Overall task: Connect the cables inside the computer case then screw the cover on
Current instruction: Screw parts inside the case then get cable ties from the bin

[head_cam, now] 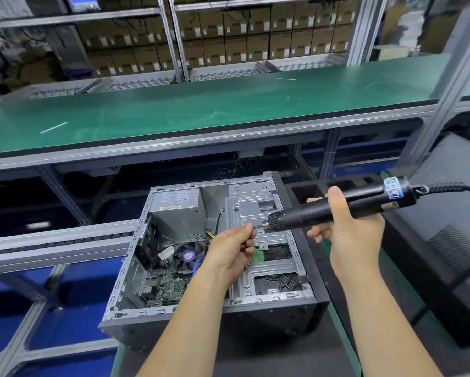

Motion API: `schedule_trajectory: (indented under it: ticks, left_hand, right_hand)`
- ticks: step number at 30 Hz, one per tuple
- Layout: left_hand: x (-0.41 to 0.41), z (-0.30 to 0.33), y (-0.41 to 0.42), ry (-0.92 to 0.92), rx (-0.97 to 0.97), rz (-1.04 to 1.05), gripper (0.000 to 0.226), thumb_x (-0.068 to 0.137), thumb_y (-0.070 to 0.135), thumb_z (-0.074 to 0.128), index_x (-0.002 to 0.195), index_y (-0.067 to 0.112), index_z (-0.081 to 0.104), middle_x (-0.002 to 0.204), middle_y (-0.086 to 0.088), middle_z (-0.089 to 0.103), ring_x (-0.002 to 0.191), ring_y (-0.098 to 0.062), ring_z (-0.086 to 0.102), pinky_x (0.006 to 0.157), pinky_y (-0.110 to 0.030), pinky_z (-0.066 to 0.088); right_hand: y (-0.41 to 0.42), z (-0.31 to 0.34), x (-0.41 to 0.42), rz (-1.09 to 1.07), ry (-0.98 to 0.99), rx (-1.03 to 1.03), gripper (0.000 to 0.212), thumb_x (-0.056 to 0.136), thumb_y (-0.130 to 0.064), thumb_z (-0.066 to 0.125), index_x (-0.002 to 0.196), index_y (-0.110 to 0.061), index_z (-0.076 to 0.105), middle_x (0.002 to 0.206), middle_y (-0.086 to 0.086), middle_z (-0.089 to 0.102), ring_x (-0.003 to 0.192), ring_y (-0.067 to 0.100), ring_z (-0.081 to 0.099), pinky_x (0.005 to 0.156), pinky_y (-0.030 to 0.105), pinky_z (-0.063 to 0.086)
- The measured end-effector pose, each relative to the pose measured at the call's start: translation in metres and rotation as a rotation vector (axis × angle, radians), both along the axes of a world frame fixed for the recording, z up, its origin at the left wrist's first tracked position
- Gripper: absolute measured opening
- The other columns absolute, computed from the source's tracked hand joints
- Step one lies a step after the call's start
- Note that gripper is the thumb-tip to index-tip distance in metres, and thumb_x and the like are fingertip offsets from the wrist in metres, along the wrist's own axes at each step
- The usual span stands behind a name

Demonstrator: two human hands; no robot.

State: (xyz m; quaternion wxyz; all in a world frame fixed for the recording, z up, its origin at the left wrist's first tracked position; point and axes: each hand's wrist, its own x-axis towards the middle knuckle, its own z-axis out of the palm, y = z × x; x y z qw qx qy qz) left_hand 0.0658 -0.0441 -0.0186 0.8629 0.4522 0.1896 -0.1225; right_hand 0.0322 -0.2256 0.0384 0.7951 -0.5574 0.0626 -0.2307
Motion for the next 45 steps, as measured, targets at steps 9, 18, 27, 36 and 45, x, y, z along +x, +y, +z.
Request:
schedule_trajectory:
  ticks: [9, 18, 27, 36, 45]
  left_hand:
    - [0.001, 0.002, 0.004, 0.000, -0.218, -0.056, 0.007, 0.097, 0.006, 0.055, 0.091, 0.002, 0.057, 0.070, -0.007, 0.059, 0.051, -0.008, 0.046, 0.043, -0.016, 0.039]
    - [0.000, -0.002, 0.005, -0.096, -0.150, -0.028, 0.008, 0.096, 0.004, 0.057, 0.092, -0.002, 0.061, 0.072, -0.008, 0.061, 0.053, -0.008, 0.047, 0.045, -0.017, 0.041]
    - [0.002, -0.009, 0.006, -0.295, 0.344, 0.032, 0.013, 0.090, 0.004, 0.068, 0.079, 0.008, 0.072, 0.066, -0.003, 0.064, 0.052, -0.011, 0.045, 0.052, -0.021, 0.040]
    - [0.000, -0.005, 0.007, -0.208, 0.288, 0.118, 0.030, 0.098, 0.034, 0.059, 0.097, 0.008, 0.073, 0.064, 0.001, 0.054, 0.051, -0.008, 0.038, 0.048, -0.020, 0.033]
    - [-0.004, -0.036, 0.038, -0.200, 1.361, 0.062, 0.043, 0.099, 0.029, 0.047, 0.061, 0.010, 0.038, 0.056, -0.004, 0.041, 0.058, -0.024, 0.038, 0.055, -0.034, 0.027]
  right_hand:
    - [-0.007, -0.005, 0.001, 0.040, -0.035, 0.012, 0.080, 0.063, -0.068, 0.081, 0.091, 0.003, 0.062, 0.086, 0.022, 0.074, 0.042, 0.029, 0.059, 0.039, 0.027, 0.046]
    - [-0.009, -0.006, 0.000, 0.028, -0.017, 0.037, 0.067, 0.067, -0.065, 0.081, 0.086, -0.003, 0.062, 0.086, 0.022, 0.074, 0.041, 0.027, 0.058, 0.038, 0.026, 0.045]
    - [-0.003, -0.003, 0.001, -0.034, 0.021, 0.062, 0.052, 0.070, -0.056, 0.076, 0.083, -0.009, 0.059, 0.075, 0.017, 0.073, 0.038, 0.023, 0.058, 0.035, 0.025, 0.044]
    - [0.000, 0.010, -0.002, -0.042, -0.025, -0.051, 0.019, 0.073, -0.055, 0.078, 0.067, -0.038, 0.073, 0.070, 0.010, 0.073, 0.039, 0.024, 0.061, 0.036, 0.024, 0.046]
    - [0.002, 0.009, 0.006, -0.006, 0.038, -0.300, 0.035, 0.068, -0.056, 0.080, 0.071, -0.023, 0.071, 0.061, 0.011, 0.070, 0.039, 0.031, 0.062, 0.036, 0.027, 0.045]
